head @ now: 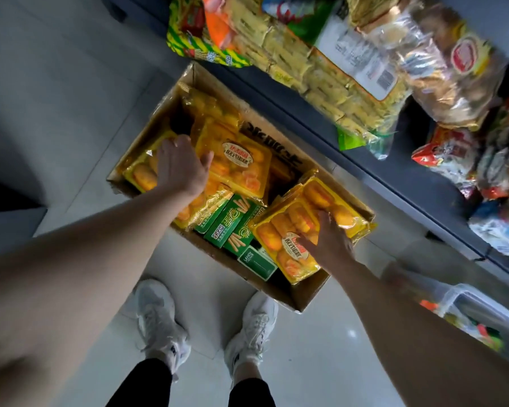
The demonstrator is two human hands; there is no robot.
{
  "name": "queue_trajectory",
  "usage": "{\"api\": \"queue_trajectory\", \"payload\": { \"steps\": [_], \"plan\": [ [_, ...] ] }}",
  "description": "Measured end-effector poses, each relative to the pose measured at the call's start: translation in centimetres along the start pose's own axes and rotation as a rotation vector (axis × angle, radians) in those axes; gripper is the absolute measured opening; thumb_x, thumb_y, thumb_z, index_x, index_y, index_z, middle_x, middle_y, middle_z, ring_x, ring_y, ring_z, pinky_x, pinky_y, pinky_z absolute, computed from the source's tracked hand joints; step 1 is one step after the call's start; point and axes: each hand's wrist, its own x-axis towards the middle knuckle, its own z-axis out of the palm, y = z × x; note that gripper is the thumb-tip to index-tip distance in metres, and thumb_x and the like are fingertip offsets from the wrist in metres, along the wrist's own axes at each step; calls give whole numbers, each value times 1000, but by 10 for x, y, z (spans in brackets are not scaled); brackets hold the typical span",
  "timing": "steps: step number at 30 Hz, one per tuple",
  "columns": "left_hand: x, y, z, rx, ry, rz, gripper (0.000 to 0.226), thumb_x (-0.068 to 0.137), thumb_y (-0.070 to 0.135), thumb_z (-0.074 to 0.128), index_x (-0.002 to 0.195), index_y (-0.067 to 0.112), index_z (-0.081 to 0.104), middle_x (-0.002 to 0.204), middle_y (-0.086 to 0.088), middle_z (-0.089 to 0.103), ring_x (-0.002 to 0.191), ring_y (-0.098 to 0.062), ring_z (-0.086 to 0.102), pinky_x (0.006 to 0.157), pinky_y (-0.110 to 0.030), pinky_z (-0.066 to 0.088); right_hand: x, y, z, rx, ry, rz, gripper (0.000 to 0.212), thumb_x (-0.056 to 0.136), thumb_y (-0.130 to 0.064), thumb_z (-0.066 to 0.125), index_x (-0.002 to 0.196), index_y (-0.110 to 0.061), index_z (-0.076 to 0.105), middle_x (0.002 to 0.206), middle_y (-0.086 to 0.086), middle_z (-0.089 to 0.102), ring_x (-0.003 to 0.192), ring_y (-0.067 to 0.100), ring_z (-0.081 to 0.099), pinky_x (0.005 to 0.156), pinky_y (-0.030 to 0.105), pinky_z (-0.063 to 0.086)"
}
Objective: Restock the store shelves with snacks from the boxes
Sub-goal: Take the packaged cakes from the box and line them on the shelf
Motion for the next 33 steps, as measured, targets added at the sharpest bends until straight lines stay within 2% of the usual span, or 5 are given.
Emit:
{"api": "queue_trajectory", "payload": {
  "steps": [3, 8, 12, 25, 33],
  "plan": [
    [18, 6, 9, 107, -81, -57, 67, 95, 62, 45, 132, 6, 45, 135, -21, 51, 128, -40, 44, 105, -47, 34, 8, 5, 15, 67, 15, 1, 97, 80, -59, 72, 154, -19, 22, 159, 10, 32, 139, 38, 40, 108, 58, 41],
    [29, 14, 7, -18, -265, -260, 69, 82, 66, 63, 119, 11, 49, 126, -15, 59, 99, -31, 61, 64, -34, 46, 10, 11, 26, 74, -65, 24, 105, 75, -66, 73, 152, -19, 20, 153, 10, 42, 131, 38, 50, 101, 51, 49],
    [16, 21, -3, -354, -394, -321, 69, 77, 48, 78, 129, 11, 52, 125, -10, 59, 103, -27, 60, 93, -40, 52, -1, 7, 16, 126, -121, 45, 99, 77, -63, 72, 149, -13, 28, 150, 10, 45, 132, 33, 49, 101, 42, 47],
    [-137, 26, -162, -41, -202, 100, 83, 94, 34, 65, 156, 16, 13, 141, -16, 53, 117, -37, 59, 95, -45, 47, -159, -40, -105, 258, 29, 73, 75, 103, -35, 50, 159, -33, -1, 97, 11, 56, 63, 17, 46, 49, 27, 30],
    [-219, 30, -333, 29, -198, 228, 81, 94, 25, 64, 154, 37, 11, 137, -9, 55, 119, -35, 57, 91, -47, 46, -303, -86, -226, 264, 173, -96, 63, 105, -24, 45, 151, -56, 18, 106, 10, 59, 69, 17, 49, 52, 23, 32]
  ]
}}
